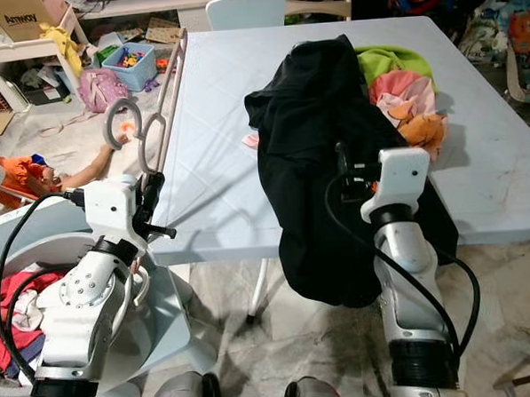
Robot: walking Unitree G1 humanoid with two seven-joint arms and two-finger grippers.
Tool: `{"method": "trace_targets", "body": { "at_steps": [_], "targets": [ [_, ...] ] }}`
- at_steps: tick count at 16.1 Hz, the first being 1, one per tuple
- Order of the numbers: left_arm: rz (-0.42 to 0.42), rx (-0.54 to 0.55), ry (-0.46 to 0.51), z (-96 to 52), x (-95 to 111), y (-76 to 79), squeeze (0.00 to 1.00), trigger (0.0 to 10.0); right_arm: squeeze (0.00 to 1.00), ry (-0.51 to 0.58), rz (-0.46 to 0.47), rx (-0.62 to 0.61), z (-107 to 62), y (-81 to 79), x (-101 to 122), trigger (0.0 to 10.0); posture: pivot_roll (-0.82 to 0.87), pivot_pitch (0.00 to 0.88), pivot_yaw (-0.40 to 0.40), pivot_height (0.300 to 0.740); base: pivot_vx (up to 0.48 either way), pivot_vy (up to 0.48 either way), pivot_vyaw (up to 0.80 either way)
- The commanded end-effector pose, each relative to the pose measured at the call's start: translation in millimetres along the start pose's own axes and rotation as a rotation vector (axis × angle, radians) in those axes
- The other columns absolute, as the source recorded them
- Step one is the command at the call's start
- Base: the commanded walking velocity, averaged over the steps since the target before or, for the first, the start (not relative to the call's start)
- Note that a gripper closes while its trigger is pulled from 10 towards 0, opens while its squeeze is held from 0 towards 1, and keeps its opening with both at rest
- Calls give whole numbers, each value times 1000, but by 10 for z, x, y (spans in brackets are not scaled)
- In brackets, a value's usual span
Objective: Hang hanger
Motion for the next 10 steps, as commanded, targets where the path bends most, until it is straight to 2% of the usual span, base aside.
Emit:
{"method": "trace_targets", "body": {
  "at_steps": [1,10],
  "targets": [
    [1,-27,-3,22,-6,72,0,10000,0,14,3,-13,27,24,77,10000,-53,42,19,740,-289,0,0],
    [9,-50,-14,29,-28,115,0,10000,0,-62,11,-9,-52,-21,-25,10000,-54,58,17,740,-295,0,0]
  ]
}}
Point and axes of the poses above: a point about 5 cm out from each wrist's last joint towards the gripper, its own z axis pointing out of the wrist towards the gripper, its own x axis along the axis of the wrist's last joint, y = z × x, the point moved 6 cm from there along z, pointing out of the wrist towards the gripper, and after that the axes turned 11 degrees about -z, right-handed, at the moved point
